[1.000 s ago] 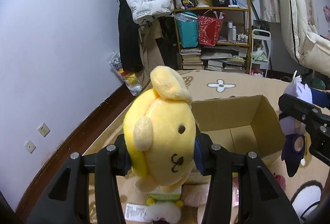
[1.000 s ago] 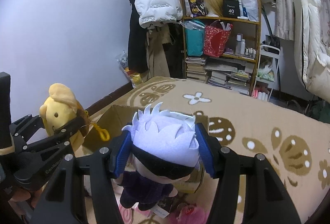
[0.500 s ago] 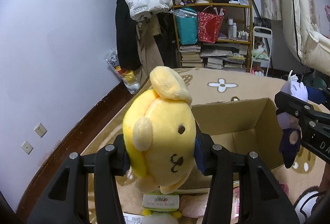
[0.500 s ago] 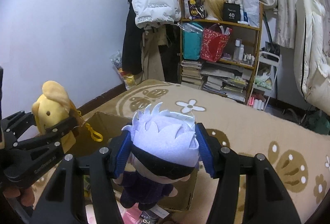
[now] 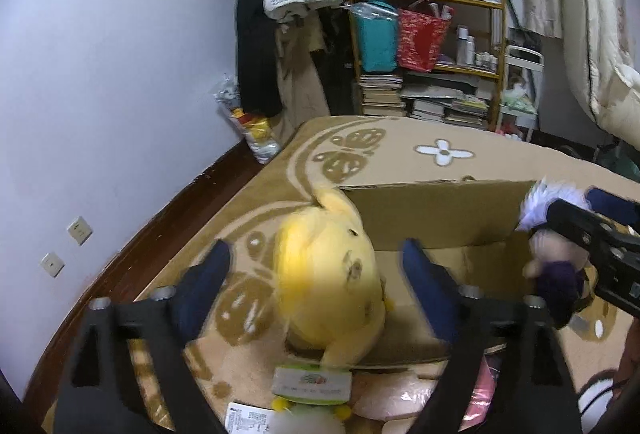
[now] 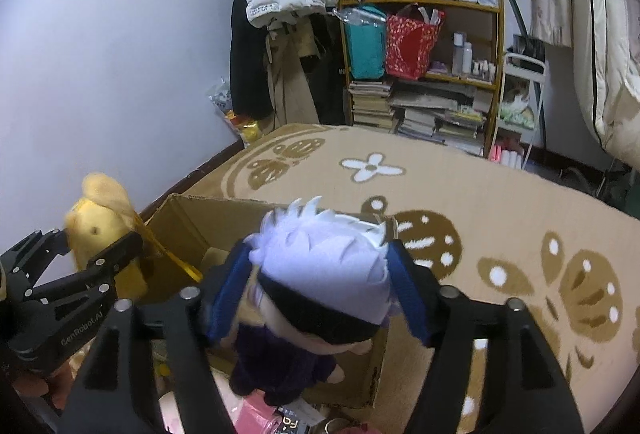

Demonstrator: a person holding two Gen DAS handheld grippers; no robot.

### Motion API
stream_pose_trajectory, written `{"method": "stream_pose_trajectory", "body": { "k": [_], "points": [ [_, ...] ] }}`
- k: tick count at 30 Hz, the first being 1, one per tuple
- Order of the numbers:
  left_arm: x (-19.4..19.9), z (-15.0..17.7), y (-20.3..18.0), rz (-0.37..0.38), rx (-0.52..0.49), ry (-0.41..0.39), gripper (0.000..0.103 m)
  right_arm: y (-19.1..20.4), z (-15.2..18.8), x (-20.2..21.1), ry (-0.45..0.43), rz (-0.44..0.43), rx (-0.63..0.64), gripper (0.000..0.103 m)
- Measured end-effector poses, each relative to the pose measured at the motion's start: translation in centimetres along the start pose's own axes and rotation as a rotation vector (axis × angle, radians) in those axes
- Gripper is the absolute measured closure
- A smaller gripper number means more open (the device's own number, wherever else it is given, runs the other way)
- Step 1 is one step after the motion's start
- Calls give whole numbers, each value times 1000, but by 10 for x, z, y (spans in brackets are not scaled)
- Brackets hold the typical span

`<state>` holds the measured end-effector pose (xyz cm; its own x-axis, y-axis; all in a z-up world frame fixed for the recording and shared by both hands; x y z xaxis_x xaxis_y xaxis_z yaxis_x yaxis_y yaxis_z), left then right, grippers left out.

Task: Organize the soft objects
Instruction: 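Carry the yellow dog with the left tool into the box while the right tool drops the doll in, then withdraw both open tools from the box back toward the remaining toys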

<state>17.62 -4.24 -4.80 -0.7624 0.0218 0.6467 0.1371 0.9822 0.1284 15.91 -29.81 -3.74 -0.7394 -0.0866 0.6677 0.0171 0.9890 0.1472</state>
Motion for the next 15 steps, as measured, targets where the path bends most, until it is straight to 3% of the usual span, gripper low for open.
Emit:
{"method": "stream_pose_trajectory", "body": {
  "k": [3,9,15],
  "points": [
    [2,-1,7,4,35,-3,8,-1,1,4,7,-22,-21,12],
    [3,-3,20,-14,62,-1,3,3,2,11,-5,-14,-1,0],
    [8,-2,26,-24,78,4,1,6,8,13,11,-2,17,0]
  ]
}}
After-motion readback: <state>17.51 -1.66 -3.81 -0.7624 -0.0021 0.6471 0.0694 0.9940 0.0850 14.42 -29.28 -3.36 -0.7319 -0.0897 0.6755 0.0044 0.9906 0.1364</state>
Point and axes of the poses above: each gripper's, at about its wrist camera, not at the fingertips, and x roughly against the way its jaws point, y to its left, z to its underside, the point moved 3 cm from there along -x, roughly the way its jaws point, and after that the axes turned 3 degrees about y, right-handed, at the moved point
